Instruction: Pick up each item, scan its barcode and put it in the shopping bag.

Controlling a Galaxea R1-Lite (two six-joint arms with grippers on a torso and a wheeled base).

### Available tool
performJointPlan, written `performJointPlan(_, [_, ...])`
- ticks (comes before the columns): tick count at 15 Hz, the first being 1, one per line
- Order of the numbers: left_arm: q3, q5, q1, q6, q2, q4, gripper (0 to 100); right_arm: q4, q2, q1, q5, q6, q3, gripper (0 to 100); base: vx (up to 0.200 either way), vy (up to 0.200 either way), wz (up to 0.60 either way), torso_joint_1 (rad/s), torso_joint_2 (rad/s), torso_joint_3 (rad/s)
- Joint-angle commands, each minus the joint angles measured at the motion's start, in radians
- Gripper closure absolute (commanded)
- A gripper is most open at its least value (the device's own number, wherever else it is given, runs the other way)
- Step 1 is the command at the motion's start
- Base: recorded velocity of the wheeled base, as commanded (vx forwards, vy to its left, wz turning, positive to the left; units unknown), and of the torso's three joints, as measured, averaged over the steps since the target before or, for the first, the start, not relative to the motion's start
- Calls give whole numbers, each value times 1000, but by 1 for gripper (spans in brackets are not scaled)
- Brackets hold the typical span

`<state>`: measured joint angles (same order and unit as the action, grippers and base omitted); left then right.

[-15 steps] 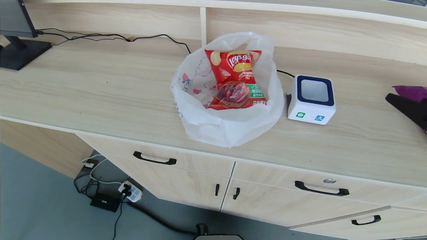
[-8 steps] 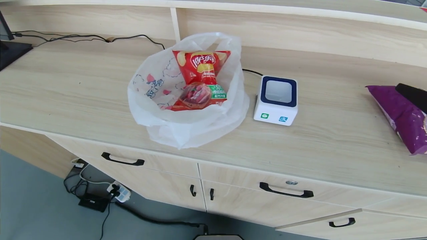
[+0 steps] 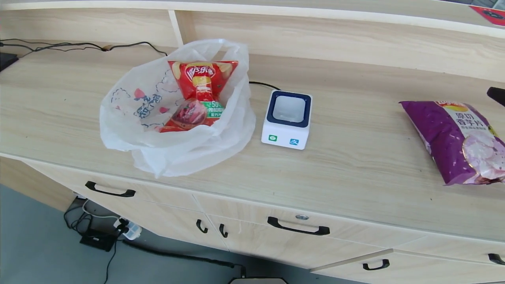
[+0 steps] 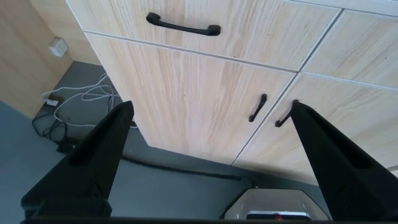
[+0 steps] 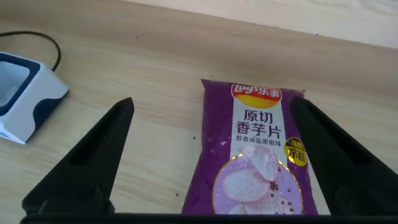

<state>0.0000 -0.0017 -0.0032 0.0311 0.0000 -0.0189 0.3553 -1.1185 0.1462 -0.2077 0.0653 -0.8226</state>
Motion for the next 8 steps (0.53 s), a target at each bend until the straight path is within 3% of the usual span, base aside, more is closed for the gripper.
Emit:
performJointPlan(1, [0, 0, 0, 0, 0, -1, 0, -157, -40, 52, -26, 30, -132, 0, 0, 0, 0, 0, 0, 0])
performJointPlan(4, [0, 0, 0, 1, 0, -1, 0, -461, -95, 53, -16, 60, -268, 0, 0, 0, 0, 0, 0, 0])
performJointPlan(8, [0, 0, 2, 1, 0, -1, 0, -515, -190, 70, 7, 83, -300, 0, 0, 0, 0, 0, 0, 0])
